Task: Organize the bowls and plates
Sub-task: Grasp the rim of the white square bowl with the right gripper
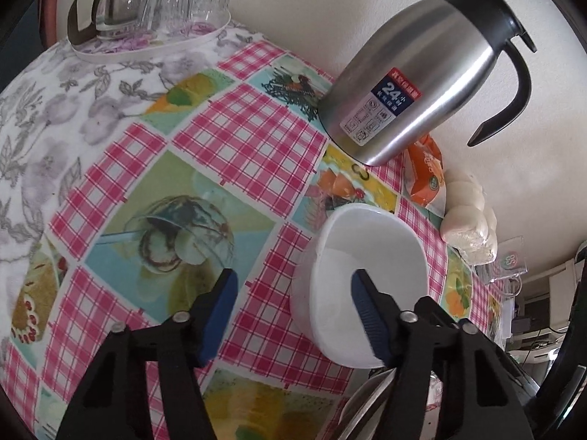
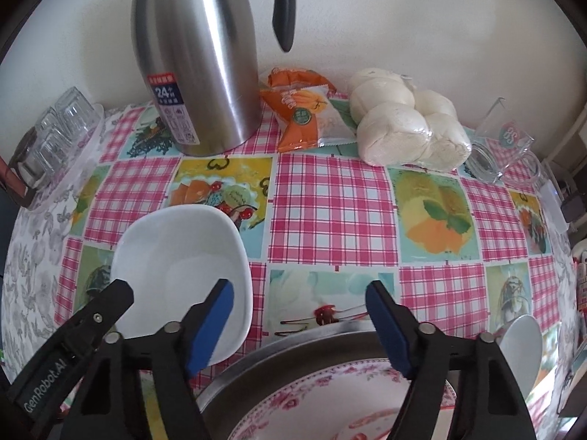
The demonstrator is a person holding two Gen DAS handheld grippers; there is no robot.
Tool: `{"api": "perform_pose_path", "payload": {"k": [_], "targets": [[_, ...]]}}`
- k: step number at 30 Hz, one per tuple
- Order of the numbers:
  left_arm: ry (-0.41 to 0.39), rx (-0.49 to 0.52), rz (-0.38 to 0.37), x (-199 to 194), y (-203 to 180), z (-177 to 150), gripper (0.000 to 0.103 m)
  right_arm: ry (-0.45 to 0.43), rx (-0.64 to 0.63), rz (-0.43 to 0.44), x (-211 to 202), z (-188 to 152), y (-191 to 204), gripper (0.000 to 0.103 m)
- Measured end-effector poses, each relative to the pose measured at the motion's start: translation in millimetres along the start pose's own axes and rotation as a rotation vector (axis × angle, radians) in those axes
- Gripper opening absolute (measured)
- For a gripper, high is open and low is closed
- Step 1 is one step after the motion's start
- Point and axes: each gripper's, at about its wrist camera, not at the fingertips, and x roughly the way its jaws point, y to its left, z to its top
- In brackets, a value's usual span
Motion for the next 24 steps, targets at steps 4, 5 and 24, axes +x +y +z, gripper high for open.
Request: {"api": "perform_pose_path", "payload": {"k": [4, 5, 24], "targets": [[0.006, 0.005, -0.014, 7, -2, 1, 0.054, 0.021, -0.015, 0.007, 10, 1, 6, 0.056], [0.010, 0.009, -0.019, 9, -3, 1, 0.052, 0.022, -0.014, 0.013, 10, 2, 7, 0.054], [0.036, -0.029, -0.067, 34, 4, 1, 0.016, 0.095, -0.015, 0.057, 33, 9, 24, 0.023]]}}
